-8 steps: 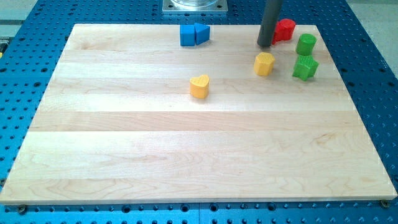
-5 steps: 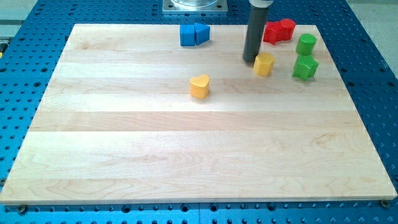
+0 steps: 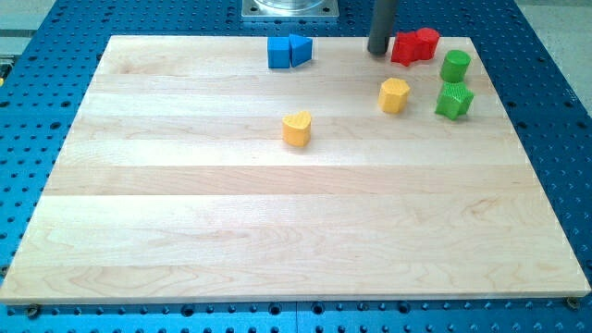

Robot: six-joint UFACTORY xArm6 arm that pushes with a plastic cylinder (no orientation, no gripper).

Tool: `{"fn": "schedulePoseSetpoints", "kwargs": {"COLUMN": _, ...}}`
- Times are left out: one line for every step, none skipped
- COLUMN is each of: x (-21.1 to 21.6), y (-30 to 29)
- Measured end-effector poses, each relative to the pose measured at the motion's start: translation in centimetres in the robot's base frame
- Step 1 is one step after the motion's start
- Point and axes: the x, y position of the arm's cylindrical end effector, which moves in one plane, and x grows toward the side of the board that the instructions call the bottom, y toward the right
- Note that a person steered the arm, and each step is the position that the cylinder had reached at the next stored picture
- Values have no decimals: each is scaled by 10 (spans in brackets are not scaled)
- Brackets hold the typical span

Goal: Slide the yellow heart towards the center left

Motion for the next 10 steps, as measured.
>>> {"fn": "schedulePoseSetpoints", "kwargs": {"x": 0, "y": 34}}
{"fn": "schedulePoseSetpoints", "kwargs": {"x": 0, "y": 53}}
{"fn": "schedulePoseSetpoints", "kwargs": {"x": 0, "y": 46}}
{"fn": "schedulePoseSetpoints", "kwargs": {"x": 24, "y": 14}}
{"fn": "schedulePoseSetpoints", "kwargs": {"x": 89, "y": -1}}
{"fn": "schedulePoseSetpoints", "kwargs": {"x": 159, "y": -3}}
{"fn": "schedulePoseSetpoints", "kwargs": {"x": 211, "y": -3}}
{"fn": "schedulePoseSetpoints", "kwargs": {"x": 233, "y": -3}}
{"fn": "schedulePoseSetpoints", "kwargs": {"x": 236, "y": -5}}
{"fn": "schedulePoseSetpoints", "kwargs": {"x": 224, "y": -25}}
